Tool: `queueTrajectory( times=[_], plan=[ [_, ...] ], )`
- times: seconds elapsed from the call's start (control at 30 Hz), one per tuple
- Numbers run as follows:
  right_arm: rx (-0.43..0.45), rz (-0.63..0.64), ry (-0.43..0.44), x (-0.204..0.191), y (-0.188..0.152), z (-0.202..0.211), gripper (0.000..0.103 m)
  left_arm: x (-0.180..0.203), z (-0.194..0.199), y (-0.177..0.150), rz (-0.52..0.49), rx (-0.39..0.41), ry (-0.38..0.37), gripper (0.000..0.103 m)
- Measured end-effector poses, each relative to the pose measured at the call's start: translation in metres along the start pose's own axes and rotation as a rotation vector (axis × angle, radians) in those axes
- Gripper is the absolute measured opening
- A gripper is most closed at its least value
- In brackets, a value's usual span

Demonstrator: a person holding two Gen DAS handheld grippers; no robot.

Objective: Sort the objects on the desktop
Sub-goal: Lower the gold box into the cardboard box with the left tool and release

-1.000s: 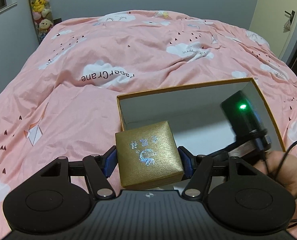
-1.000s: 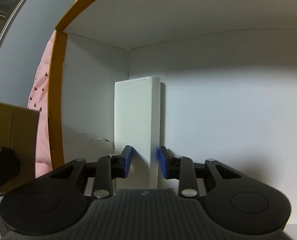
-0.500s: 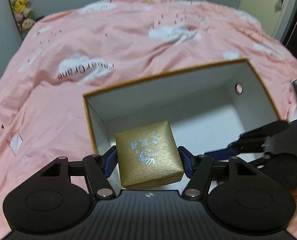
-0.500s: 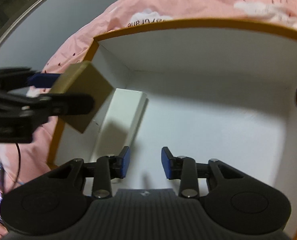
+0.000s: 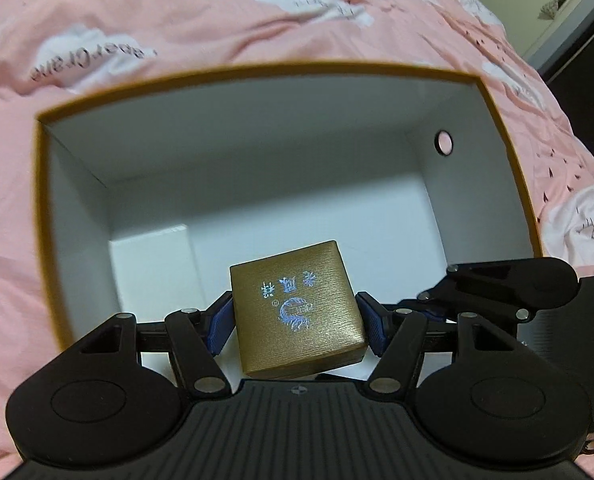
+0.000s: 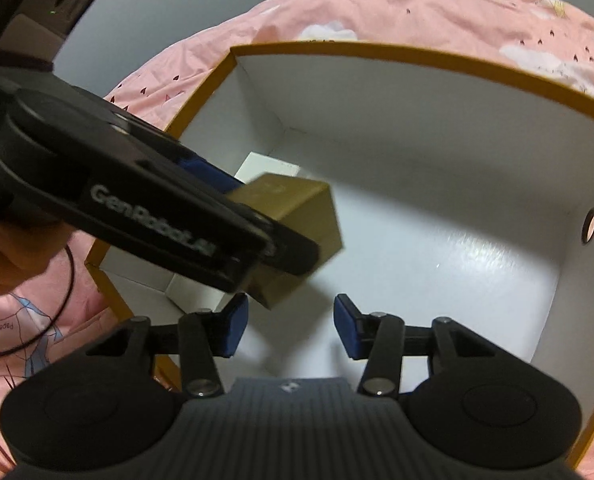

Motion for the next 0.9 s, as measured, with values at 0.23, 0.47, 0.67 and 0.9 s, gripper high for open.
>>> queueTrajectory(
  times=[0.23,0.47,0.67,0.9],
  plan=[
    [-0.054,-0.102,0.046,0.008,-0.009,-0.008,0.032,0.006,-0.015,-0.006,-0.034,-0.051,0.000,0.074],
    [-0.068,-0.164,0.049,0.013,-0.013,-0.017,0.023,-0.001,-0.016,-0.011,-0.036,-0.052,0.003,0.077],
    [-0.048,-0.185,0.055,0.014,-0.011,-0.017,0.018,-0.006,-0.004,-0.012,-0.032,-0.023,0.018,0.079],
    [-0.029,-0.143,0.036,0.003,-0.004,-0.011,0.031,-0.015,0.027,-0.015,0.000,0.065,0.019,0.079]
  ],
)
Point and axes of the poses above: each gripper's, at about its wrist camera, not at the fingertips, and z roughly against the way its jaws point, x to its right, y to its top, the point moved 5 cm from there along -z, roughly the way its jaws point, and after that the axes turned 4 degrees about y, right-handed, at the moved point
